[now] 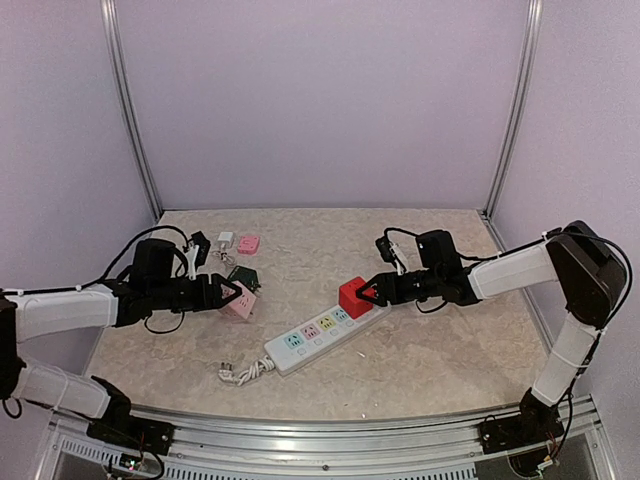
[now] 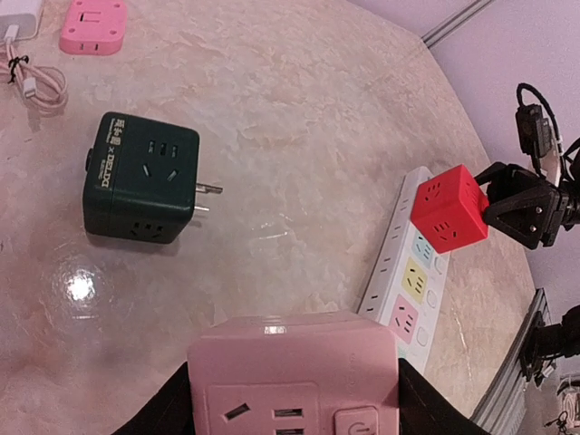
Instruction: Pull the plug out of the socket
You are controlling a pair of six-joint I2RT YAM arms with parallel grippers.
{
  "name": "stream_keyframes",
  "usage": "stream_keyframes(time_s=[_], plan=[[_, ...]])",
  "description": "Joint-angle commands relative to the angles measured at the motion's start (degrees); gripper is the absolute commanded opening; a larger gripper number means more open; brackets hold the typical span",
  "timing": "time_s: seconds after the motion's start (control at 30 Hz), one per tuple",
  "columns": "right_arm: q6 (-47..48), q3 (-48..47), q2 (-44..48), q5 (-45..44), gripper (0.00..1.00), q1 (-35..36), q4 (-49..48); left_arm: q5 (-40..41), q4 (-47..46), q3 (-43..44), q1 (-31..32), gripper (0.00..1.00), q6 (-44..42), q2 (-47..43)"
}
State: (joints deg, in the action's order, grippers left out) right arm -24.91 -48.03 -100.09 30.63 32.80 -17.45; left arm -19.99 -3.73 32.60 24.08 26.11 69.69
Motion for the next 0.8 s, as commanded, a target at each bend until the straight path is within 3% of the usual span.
stream_keyframes(time_s=[0.0,0.27,0.47,0.63,0.77], plan=[[1.1,1.2,-2.6,-1.9,0.58,0.5,5.9,-4.5,-9.1,-1.7,-1.3,0.47,4.8,2.1],[1.2,1.2,-2.2,-2.0,0.58,0.5,6.4,-7.6,-18.3,-2.2,-2.8,0.49,8.5,11.4],[1.3,1.1,-2.0,-2.0,0.58,0.5,6.6,-7.7,-20.2,-1.2,-3.6,0.49,9.1,16.9],[1.3,1.1,-2.0,-1.8,0.58,0.5,6.4,-6.9,-19.5,-1.1,-4.8,0.6,9.6,19.5],[1.3,1.2,-2.0,-1.8,0.58,0.5,6.5,-4.7,-17.6,-1.0,-5.0,0.74,9.5,19.8]])
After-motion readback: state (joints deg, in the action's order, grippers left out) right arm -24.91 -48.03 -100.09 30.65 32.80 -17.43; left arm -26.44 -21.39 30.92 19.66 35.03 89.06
